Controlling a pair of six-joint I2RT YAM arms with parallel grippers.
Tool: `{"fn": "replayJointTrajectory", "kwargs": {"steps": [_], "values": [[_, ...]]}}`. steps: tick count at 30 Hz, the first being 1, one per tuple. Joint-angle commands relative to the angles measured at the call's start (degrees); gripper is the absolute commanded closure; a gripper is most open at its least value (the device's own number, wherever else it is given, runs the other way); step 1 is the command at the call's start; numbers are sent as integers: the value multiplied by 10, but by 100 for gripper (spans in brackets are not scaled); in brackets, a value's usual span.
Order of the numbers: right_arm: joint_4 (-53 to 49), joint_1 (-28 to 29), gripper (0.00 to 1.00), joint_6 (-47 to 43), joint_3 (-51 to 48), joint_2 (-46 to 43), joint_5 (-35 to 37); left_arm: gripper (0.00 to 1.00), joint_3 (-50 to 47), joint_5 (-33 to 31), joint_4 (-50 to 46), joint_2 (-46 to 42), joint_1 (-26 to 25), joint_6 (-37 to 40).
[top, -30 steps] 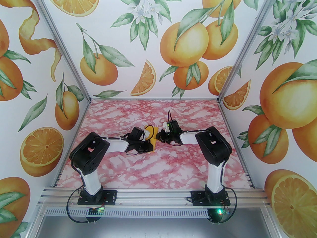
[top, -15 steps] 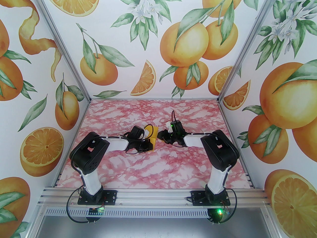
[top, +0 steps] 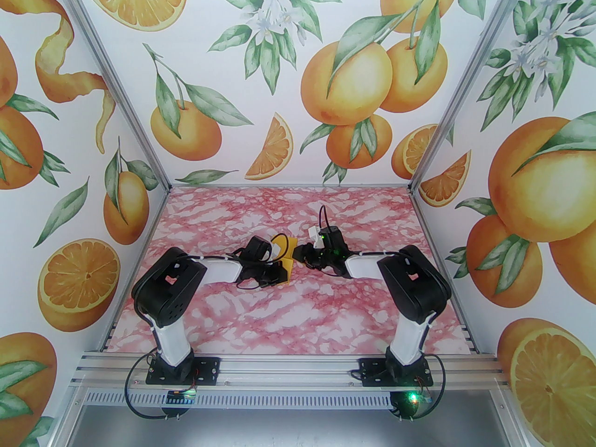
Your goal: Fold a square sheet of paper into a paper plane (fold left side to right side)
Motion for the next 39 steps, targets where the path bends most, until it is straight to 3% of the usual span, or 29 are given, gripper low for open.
{"fn": "replayJointTrajectory", "kwargs": {"steps": [1,12,20,26,39], "values": [[16,4,69,-1,-12,-17,-11,100,18,6,-6,8,0,4],[10,7,78,-8,-10,-15,-16,100,18,8,-5,11,1,4],[7,9,79,-8,1,-3,-17,100,19,10,-5,12,0,5],[-1,8,100,-11,7,0,-9,100,19,11,-6,12,-1,6],[-56,7,100,-26,22,24,28,100,21,10,-9,11,-1,8]]}}
